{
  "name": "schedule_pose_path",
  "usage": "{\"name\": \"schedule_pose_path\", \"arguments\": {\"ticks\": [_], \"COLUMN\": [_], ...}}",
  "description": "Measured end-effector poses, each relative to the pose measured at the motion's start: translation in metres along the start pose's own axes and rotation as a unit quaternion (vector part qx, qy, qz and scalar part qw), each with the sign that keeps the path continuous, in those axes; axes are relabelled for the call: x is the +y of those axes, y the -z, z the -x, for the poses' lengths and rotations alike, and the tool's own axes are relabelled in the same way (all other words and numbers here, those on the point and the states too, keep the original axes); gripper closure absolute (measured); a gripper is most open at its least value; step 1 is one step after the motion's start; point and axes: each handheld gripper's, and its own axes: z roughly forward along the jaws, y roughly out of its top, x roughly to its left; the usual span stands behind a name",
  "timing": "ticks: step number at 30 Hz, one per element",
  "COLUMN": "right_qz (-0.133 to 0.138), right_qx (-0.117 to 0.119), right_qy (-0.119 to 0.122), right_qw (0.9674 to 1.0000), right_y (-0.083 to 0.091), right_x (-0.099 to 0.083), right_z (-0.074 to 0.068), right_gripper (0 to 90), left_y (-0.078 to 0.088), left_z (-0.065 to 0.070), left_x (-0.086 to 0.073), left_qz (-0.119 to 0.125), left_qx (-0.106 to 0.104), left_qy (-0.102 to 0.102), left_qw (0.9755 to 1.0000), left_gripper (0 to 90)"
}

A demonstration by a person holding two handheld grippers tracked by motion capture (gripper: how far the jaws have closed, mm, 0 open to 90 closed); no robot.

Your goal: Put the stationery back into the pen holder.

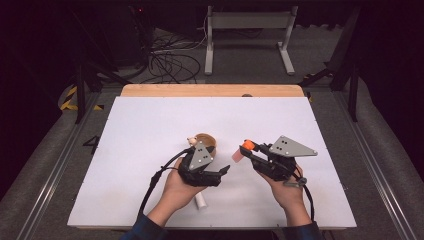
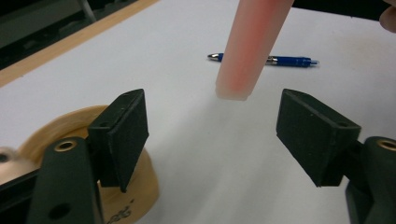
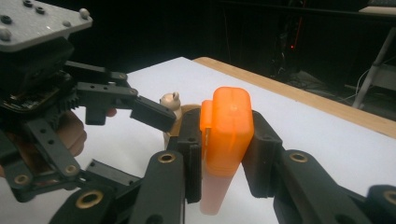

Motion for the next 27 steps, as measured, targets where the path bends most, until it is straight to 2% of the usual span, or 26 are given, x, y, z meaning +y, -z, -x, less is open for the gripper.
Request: {"name": "schedule_pose_path", "arguments": {"ticks": [9,12,19,27], "right_qz": [0.004,0.005,0.009,0.006], "right_qx": [0.004,0.005,0.004,0.007], "right_qy": [0.022,0.028,0.032,0.038], "right_qw": [0.9997,0.9996,0.9994,0.9992], "right_y": [-0.019,-0.025,-0.041,-0.065], "right_x": [0.02,0.026,0.033,0.037], "right_z": [-0.012,-0.016,-0.019,-0.024], "right_gripper": [71.9,71.9,71.9,71.9], "left_y": [0.016,0.017,0.023,0.031], "left_z": [-0.018,-0.022,-0.031,-0.038], "left_x": [-0.017,-0.021,-0.035,-0.04], "left_qz": [0.008,-0.003,-0.012,0.003], "left_qx": [0.015,0.016,0.016,0.017], "left_qy": [0.021,0.013,0.013,0.017], "left_qw": [0.9996,0.9998,0.9997,0.9997], "left_gripper": [18.0,16.5,14.7,14.0]}}
